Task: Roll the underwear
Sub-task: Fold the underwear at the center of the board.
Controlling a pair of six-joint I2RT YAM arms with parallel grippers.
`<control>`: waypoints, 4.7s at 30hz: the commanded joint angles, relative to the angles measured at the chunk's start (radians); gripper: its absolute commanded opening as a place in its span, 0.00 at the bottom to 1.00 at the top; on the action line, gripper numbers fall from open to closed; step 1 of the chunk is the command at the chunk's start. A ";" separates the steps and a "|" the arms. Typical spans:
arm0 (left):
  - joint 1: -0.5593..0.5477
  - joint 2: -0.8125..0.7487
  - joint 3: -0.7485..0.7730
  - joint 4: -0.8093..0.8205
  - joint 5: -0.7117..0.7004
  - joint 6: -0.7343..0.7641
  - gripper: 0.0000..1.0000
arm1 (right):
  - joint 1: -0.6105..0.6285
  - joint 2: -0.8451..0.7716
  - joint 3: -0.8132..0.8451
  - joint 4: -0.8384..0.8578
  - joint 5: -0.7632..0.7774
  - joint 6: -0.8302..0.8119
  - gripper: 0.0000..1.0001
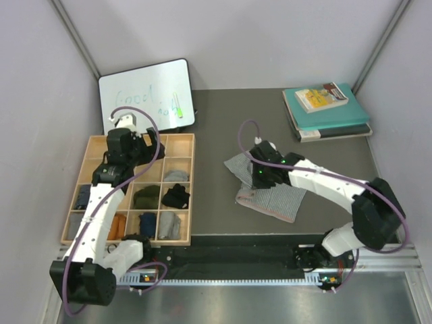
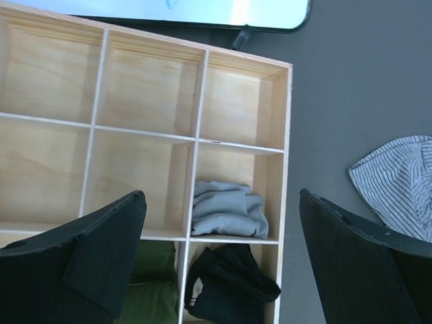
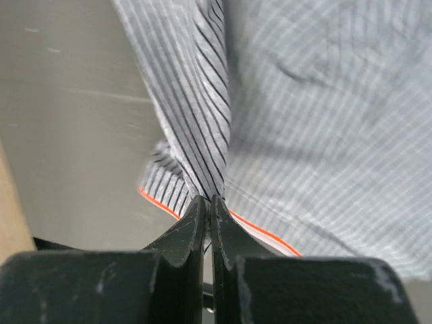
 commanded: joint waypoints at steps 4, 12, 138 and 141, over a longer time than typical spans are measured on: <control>-0.151 0.053 0.009 0.084 0.061 -0.143 0.98 | -0.074 -0.262 -0.157 -0.173 0.137 0.081 0.00; -0.519 0.361 -0.005 0.386 0.024 -0.370 0.97 | -0.113 -0.389 -0.272 -0.205 0.151 0.108 0.00; -0.900 1.256 0.895 0.704 0.415 -0.538 0.76 | -0.225 -0.553 -0.304 -0.311 0.224 0.181 0.80; -0.859 1.178 0.817 0.669 0.386 -0.516 0.79 | -0.335 -0.553 -0.354 -0.204 0.102 0.128 0.72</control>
